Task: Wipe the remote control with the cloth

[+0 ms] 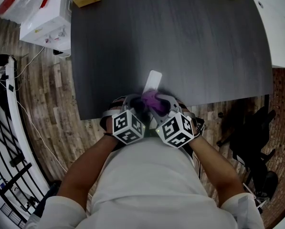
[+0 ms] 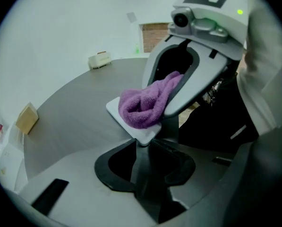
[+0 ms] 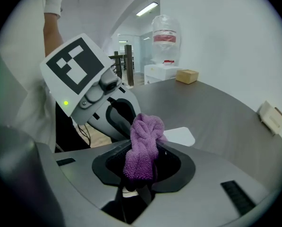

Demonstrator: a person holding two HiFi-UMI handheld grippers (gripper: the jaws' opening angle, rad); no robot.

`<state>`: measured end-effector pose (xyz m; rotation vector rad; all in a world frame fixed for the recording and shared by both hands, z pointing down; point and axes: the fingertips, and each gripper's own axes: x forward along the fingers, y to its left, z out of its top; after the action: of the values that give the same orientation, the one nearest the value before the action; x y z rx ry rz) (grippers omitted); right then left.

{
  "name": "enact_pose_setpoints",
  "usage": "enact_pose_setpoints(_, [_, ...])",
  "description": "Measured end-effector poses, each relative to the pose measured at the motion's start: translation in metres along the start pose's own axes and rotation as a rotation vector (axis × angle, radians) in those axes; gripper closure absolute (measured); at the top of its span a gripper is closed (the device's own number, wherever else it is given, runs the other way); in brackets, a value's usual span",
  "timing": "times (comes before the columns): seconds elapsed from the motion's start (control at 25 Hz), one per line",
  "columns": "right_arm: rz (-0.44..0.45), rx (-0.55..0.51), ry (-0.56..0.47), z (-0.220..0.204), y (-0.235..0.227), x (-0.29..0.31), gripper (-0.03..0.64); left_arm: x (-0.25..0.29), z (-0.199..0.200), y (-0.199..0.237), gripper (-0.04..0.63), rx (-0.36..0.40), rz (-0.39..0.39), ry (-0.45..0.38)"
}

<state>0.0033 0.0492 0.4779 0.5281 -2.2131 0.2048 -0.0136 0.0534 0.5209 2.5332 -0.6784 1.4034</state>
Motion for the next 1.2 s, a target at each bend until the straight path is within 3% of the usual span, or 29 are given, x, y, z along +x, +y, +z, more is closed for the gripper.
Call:
enact_pose_setpoints(0.24, [0.183,-0.008,-0.002,0.010,0.024,-0.012,0.494,-0.001,0.000,0.001,0.505,-0.094,0.013,-0.036])
enact_pose_setpoints(0.44, [0.120,-0.099,0.026,0.029,-0.015,-0.016,0.495,-0.005,0.000,0.004,0.506,-0.186,0.046,-0.071])
enact_pose_setpoints(0.6, [0.047,-0.174,0.115,0.034,-0.053,-0.005,0.494,-0.018,0.001,0.003,0.524,-0.317,0.047,-0.130])
enact_pose_setpoints(0.72, [0.016,-0.244,0.185,0.036,-0.075,0.006,0.494,-0.027,0.018,-0.012,0.574,-0.396,-0.039,-0.212])
enact_pose_setpoints(0.84, [0.007,-0.329,0.246,0.039,-0.088,0.014,0.494,-0.028,0.039,-0.033,0.584,-0.417,-0.138,-0.282])
enact_pose_setpoints(1.0, [0.021,-0.481,0.333,0.041,-0.092,0.031,0.494,-0.010,0.035,-0.040,0.588,-0.429,-0.161,-0.246])
enact_pose_setpoints(1.2, [0.072,-0.633,0.378,0.033,-0.066,0.040,0.494,0.002,0.029,-0.036,0.591,-0.523,-0.166,-0.213])
